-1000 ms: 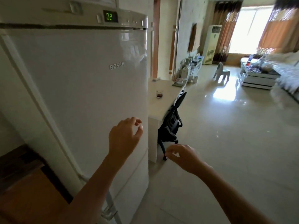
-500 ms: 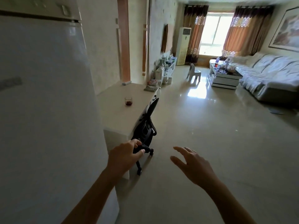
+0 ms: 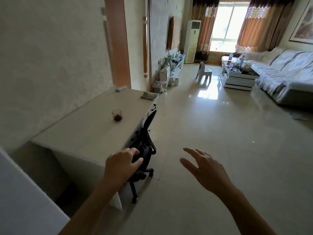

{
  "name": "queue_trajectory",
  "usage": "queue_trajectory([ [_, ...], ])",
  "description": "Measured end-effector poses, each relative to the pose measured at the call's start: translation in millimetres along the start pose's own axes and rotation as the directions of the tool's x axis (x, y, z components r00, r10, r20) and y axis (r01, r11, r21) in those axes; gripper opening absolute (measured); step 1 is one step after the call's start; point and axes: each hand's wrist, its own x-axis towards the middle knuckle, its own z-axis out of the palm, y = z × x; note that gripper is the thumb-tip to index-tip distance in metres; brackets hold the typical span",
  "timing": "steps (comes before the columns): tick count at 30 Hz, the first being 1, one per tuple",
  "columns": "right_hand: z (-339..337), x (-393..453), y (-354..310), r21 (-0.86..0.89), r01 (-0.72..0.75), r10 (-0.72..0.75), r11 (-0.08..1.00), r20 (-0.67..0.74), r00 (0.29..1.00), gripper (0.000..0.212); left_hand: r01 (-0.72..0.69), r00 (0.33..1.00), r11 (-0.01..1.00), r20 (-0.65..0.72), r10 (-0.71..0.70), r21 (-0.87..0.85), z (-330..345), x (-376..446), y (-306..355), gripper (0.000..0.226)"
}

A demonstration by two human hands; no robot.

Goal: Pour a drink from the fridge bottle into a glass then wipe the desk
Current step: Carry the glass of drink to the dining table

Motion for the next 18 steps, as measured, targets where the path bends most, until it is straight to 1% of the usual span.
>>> queue_trajectory([
  [3,-3.5,64.3,33.7,0.003,0.065,-0.065,0.998,0.055,0.996,0.063,0.087,0.996,0.996,-0.028,-0.086,0.038,16.0,48.0,5.8,0.036],
  [6,-6.8,130.3,61.4,0.011,0.127,-0.127,0.992,0.123,0.984,0.061,0.202,0.979,0.978,-0.041,-0.2,0.05,27.7,88.0,10.4,0.036],
  [9,-4.8,195.8,79.4,0.037,0.203,-0.207,0.978,0.164,0.964,0.061,0.276,0.961,0.957,-0.048,-0.273,0.086,34.7,125.5,9.6,0.037],
  [12,4.0,253.2,83.8,0.087,0.255,-0.268,0.963,0.192,0.944,0.065,0.328,0.944,0.939,-0.056,-0.324,0.102,41.1,157.2,2.6,0.038],
  [15,19.8,307.2,76.0,0.098,0.319,-0.333,0.943,0.262,0.906,0.056,0.383,0.922,0.919,-0.103,-0.374,0.088,48.6,188.0,-13.8,0.038],
  [18,39.7,357.1,61.1,0.098,0.393,-0.403,0.914,0.303,0.864,0.055,0.45,0.89,0.889,-0.123,-0.439,0.087,61.4,217.9,-36.9,0.037],
])
